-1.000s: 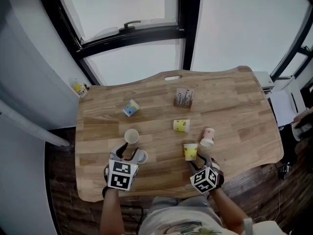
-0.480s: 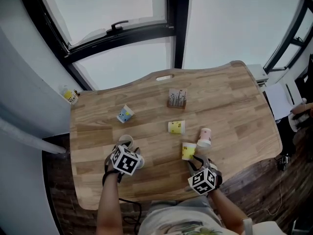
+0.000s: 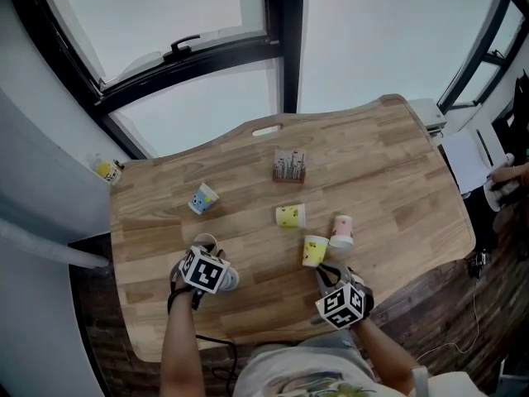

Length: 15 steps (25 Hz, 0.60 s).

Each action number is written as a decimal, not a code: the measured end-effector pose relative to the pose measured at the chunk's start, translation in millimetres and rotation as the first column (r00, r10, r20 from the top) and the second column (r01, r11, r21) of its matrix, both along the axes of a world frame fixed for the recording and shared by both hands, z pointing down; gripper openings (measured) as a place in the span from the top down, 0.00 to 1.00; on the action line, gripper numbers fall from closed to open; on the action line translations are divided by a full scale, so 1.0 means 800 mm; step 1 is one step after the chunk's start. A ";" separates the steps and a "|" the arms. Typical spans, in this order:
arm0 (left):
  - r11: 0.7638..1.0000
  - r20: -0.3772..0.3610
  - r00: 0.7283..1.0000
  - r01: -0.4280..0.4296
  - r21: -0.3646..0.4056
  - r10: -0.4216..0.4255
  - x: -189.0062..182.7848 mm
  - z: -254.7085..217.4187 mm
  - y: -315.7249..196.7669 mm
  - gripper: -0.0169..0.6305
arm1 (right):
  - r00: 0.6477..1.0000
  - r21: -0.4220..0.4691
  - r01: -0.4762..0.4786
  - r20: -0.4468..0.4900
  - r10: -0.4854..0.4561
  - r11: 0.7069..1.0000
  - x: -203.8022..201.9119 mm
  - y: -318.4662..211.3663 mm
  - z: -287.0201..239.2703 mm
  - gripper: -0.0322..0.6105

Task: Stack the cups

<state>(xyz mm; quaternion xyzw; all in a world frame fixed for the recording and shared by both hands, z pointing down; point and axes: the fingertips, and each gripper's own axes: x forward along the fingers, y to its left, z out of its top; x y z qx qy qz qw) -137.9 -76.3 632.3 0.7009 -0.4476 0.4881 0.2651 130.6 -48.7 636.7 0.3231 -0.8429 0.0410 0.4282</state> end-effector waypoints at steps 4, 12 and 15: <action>0.999 0.004 1.000 0.007 -0.033 -0.007 -0.006 0.007 0.005 0.93 | 1.000 0.009 -0.010 0.017 0.010 1.000 0.000 -0.008 -0.009 0.91; 0.998 -0.012 0.998 0.059 0.026 -0.059 -0.023 -0.009 -0.006 0.95 | 0.998 0.009 -0.001 0.063 0.000 1.000 -0.005 -0.016 -0.031 0.94; 0.993 -0.058 0.992 0.111 0.046 -0.108 -0.027 -0.016 -0.005 0.95 | 0.997 -0.021 0.009 0.081 -0.008 1.000 -0.009 -0.015 -0.033 0.94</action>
